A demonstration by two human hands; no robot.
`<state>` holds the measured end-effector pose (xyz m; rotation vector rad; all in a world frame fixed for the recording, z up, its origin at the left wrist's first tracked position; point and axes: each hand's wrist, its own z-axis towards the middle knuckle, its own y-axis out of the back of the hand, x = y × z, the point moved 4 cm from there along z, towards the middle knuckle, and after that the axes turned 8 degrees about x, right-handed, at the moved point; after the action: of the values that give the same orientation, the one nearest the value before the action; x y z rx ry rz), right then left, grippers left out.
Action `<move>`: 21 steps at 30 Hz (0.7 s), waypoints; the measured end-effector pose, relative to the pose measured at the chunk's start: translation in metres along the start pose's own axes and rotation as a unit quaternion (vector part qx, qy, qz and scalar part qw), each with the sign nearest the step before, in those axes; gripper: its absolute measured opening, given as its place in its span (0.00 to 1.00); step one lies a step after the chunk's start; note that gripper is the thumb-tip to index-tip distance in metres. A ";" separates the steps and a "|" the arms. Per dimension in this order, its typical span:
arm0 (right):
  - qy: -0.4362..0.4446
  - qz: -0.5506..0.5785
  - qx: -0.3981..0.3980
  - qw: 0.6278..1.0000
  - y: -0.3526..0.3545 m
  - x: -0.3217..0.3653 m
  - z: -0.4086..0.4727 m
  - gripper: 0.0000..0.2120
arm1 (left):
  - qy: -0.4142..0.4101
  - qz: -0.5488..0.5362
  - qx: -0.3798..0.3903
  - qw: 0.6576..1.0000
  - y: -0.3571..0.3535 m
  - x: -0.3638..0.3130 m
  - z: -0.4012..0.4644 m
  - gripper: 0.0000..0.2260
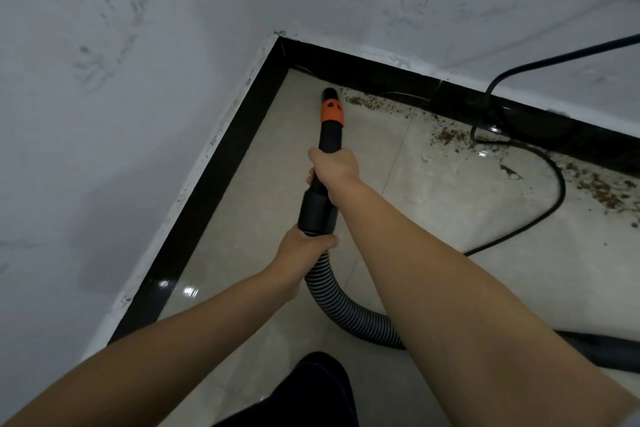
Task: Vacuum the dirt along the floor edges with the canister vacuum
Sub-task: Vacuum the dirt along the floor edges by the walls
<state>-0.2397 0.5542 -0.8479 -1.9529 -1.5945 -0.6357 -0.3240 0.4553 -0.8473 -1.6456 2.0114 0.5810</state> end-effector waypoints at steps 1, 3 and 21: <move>-0.001 0.006 -0.007 1.000 0.006 -0.003 -0.002 0.07 | 0.001 0.009 0.006 1.000 -0.003 0.002 -0.001 0.09; -0.003 0.011 -0.018 1.000 0.018 -0.011 -0.007 0.07 | 0.009 0.022 0.018 1.000 -0.013 0.009 -0.003 0.09; 0.009 0.042 -0.124 0.991 0.098 -0.038 -0.030 0.07 | 0.027 0.099 0.108 0.989 -0.074 0.027 -0.008 0.14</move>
<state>-0.1515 0.4908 -0.8614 -2.1715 -1.4724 -0.8488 -0.2566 0.4158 -0.8593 -1.3576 2.2082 0.3739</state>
